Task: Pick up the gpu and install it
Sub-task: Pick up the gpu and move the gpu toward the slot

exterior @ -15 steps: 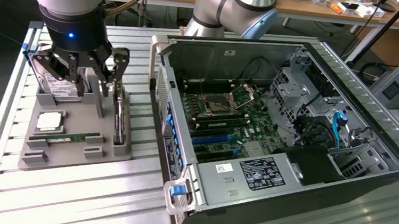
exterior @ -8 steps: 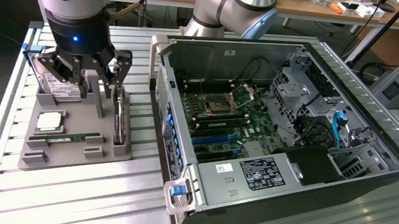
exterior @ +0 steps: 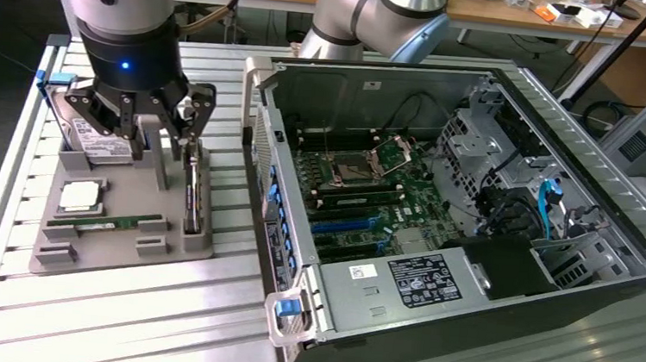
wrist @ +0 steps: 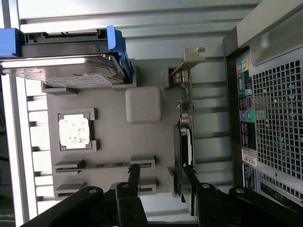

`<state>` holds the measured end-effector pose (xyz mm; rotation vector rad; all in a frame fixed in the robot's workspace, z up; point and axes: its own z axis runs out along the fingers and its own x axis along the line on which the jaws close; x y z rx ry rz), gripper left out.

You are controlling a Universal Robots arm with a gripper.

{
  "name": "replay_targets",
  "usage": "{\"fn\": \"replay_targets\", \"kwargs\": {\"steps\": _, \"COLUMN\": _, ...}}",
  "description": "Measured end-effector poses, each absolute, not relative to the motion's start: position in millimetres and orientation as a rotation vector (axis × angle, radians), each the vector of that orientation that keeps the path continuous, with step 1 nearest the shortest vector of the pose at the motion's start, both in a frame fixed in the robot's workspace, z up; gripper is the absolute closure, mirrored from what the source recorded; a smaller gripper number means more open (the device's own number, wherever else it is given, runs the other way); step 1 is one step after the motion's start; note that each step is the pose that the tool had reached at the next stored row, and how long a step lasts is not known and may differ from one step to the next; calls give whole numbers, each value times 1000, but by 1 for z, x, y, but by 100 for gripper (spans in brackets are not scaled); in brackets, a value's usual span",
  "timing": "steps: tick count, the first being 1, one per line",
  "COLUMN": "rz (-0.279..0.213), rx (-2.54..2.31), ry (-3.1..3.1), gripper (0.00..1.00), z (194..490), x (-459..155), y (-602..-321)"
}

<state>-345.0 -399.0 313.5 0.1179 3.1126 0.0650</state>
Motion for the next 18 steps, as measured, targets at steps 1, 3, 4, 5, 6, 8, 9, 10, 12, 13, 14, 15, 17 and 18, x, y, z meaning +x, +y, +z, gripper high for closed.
{"fn": "replay_targets", "kwargs": {"steps": 1, "rz": 65, "rx": 118, "ry": 3112, "gripper": 52, "z": 313, "x": -345, "y": -399}}
{"fn": "replay_targets", "kwargs": {"steps": 3, "rz": 65, "rx": 118, "ry": 3112, "gripper": 52, "z": 312, "x": -344, "y": -399}}
{"fn": "replay_targets", "kwargs": {"steps": 4, "rz": 65, "rx": 118, "ry": 3112, "gripper": 52, "z": 312, "x": -343, "y": -399}}
{"fn": "replay_targets", "kwargs": {"steps": 5, "rz": 65, "rx": 118, "ry": 3113, "gripper": 52, "z": 312, "x": -342, "y": -399}}
{"fn": "replay_targets", "kwargs": {"steps": 6, "rz": 65, "rx": 118, "ry": 3113, "gripper": 52, "z": 311, "x": -341, "y": -399}}
{"fn": "replay_targets", "kwargs": {"steps": 8, "rz": 65, "rx": 118, "ry": 3112, "gripper": 52, "z": 311, "x": -338, "y": -399}}
{"fn": "replay_targets", "kwargs": {"steps": 9, "rz": 65, "rx": 118, "ry": 3112, "gripper": 52, "z": 311, "x": -336, "y": -399}}
{"fn": "replay_targets", "kwargs": {"steps": 10, "rz": 65, "rx": 118, "ry": 3113, "gripper": 52, "z": 311, "x": -335, "y": -399}}
{"fn": "replay_targets", "kwargs": {"steps": 12, "rz": 65, "rx": 118, "ry": 3113, "gripper": 52, "z": 310, "x": -331, "y": -399}}
{"fn": "replay_targets", "kwargs": {"steps": 13, "rz": 65, "rx": 118, "ry": 3113, "gripper": 52, "z": 310, "x": -328, "y": -399}}
{"fn": "replay_targets", "kwargs": {"steps": 14, "rz": 65, "rx": 118, "ry": 3113, "gripper": 52, "z": 310, "x": -326, "y": -399}}
{"fn": "replay_targets", "kwargs": {"steps": 15, "rz": 65, "rx": 118, "ry": 3113, "gripper": 52, "z": 309, "x": -324, "y": -399}}
{"fn": "replay_targets", "kwargs": {"steps": 17, "rz": 65, "rx": 118, "ry": 3114, "gripper": 52, "z": 308, "x": -321, "y": -399}}
{"fn": "replay_targets", "kwargs": {"steps": 18, "rz": 65, "rx": 118, "ry": 3114, "gripper": 52, "z": 306, "x": -320, "y": -399}}
